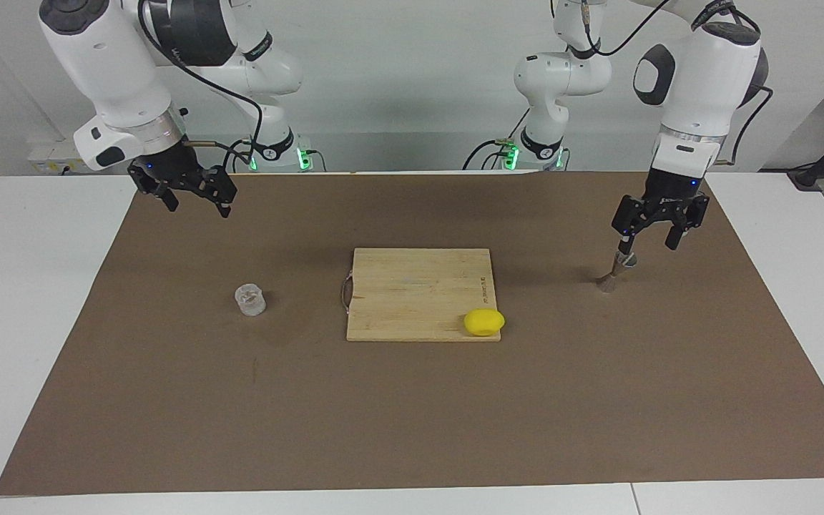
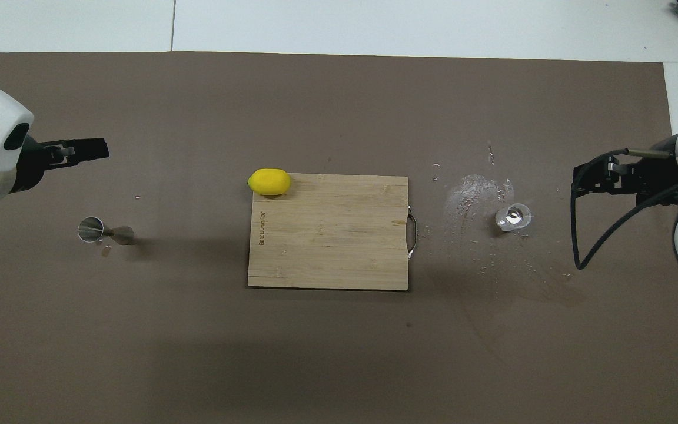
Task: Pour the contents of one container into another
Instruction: 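Move the left gripper toward the small dark cup and open it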
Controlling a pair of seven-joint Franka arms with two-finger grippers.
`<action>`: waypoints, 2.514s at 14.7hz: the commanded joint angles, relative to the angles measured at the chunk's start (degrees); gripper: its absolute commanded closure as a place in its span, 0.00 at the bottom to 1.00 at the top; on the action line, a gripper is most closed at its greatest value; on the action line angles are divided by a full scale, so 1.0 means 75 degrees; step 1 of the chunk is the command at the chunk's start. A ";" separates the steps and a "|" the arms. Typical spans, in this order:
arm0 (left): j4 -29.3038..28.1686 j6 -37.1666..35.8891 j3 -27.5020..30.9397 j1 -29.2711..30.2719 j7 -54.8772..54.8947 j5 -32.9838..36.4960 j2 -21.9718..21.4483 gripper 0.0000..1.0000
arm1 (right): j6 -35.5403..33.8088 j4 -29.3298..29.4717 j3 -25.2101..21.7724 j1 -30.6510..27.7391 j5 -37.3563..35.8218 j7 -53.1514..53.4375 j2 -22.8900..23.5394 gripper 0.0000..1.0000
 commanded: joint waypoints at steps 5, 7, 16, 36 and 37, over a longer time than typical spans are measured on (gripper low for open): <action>0.0411 -0.2321 0.0013 -0.0798 -0.0289 0.0444 -0.0159 0.00 | -0.0120 0.0099 0.0058 -0.0101 0.0141 -0.0058 0.0040 0.00; 0.0492 -0.2580 0.0117 -0.0623 -0.0161 0.0541 -0.0171 0.00 | -0.0120 0.0099 0.0058 -0.0101 0.0141 -0.0058 0.0052 0.00; 0.0094 -0.2544 0.0153 0.2305 0.6677 -0.3393 0.0038 0.00 | -0.0120 0.0099 0.0058 -0.0101 0.0141 -0.0058 0.0052 0.00; -0.0398 -0.5274 0.0142 0.5389 1.9175 -0.7474 0.3412 0.00 | -0.0120 0.0099 0.0058 -0.0113 0.0141 -0.0046 0.0052 0.00; -0.0479 -0.5310 0.0153 0.5401 1.9501 -0.7579 0.3531 0.00 | -0.0120 0.0099 0.0058 -0.0101 0.0141 -0.0058 0.0052 0.00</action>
